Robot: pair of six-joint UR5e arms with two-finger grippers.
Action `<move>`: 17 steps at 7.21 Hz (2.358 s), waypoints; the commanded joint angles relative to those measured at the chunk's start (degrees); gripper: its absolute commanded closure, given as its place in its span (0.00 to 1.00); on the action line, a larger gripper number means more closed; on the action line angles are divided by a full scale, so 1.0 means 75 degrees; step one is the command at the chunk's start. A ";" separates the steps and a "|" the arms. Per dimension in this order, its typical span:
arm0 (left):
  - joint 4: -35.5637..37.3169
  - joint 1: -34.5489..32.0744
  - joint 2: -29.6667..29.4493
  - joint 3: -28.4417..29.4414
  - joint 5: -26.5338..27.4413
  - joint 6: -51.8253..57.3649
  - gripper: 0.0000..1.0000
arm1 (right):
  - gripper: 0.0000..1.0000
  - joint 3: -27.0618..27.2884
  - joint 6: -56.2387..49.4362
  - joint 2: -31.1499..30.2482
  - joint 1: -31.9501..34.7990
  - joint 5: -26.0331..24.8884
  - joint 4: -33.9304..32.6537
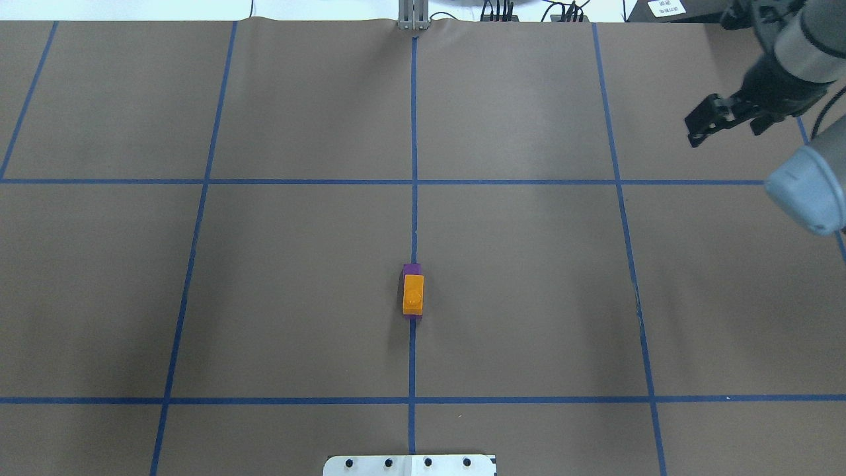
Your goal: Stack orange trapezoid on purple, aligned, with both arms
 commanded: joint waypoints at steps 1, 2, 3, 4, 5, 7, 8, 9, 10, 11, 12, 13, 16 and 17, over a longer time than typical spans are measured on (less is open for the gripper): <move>-0.0006 -0.0051 0.0036 0.0027 -0.0008 0.0002 0.00 | 0.01 -0.0129 -0.2460 -0.1527 0.1601 0.0531 0.0012; 0.0005 -0.0098 0.0047 0.0027 -0.0008 -0.0010 0.00 | 0.01 -0.0130 -0.2780 -0.2113 0.2060 0.0508 0.0024; 0.0017 -0.0098 0.0140 0.0003 0.0003 -0.0022 0.00 | 0.01 -0.0142 -0.3503 -0.2653 0.2447 0.0497 0.0024; 0.0017 -0.0087 0.0338 -0.0090 0.0166 0.0025 0.00 | 0.00 -0.0107 -0.3603 -0.2913 0.2648 0.0508 0.0024; 0.0017 -0.0075 0.0375 -0.0079 0.0341 0.0013 0.00 | 0.00 -0.0199 -0.3534 -0.2997 0.2639 0.0508 0.0163; 0.0005 -0.0086 0.0434 -0.0078 0.0297 -0.0010 0.00 | 0.00 -0.0818 -0.3534 -0.3010 0.2639 0.0520 0.0771; 0.0005 -0.0087 0.0446 -0.0056 0.0238 -0.0010 0.00 | 0.00 -0.1053 -0.3522 -0.2998 0.2639 0.0520 0.1029; -0.0006 -0.0087 0.0446 -0.0079 0.0238 0.0001 0.00 | 0.00 -0.1056 -0.3487 -0.2998 0.2639 0.0531 0.1067; 0.0005 -0.0087 0.0434 -0.0148 0.0331 0.0013 0.00 | 0.00 -0.1067 -0.3475 -0.2998 0.2639 0.0532 0.1079; -0.0006 -0.0087 0.0434 -0.0161 0.0332 0.0013 0.00 | 0.00 -0.1056 -0.3475 -0.2998 0.2639 0.0532 0.1079; -0.0006 -0.0087 0.0423 -0.0172 0.0332 0.0013 0.00 | 0.00 -0.1056 -0.3475 -0.2998 0.2639 0.0532 0.1090; -0.0006 -0.0087 0.0411 -0.0173 0.0332 0.0013 0.00 | 0.00 -0.1067 -0.3475 -0.2998 0.2639 0.0532 0.1102; -0.0006 -0.0087 0.0411 -0.0173 0.0332 0.0013 0.00 | 0.00 -0.1067 -0.3475 -0.2998 0.2627 0.0532 0.1102; -0.0006 -0.0087 0.0411 -0.0173 0.0320 0.0013 0.00 | 0.00 -0.1067 -0.3475 -0.2998 0.2627 0.0532 0.1102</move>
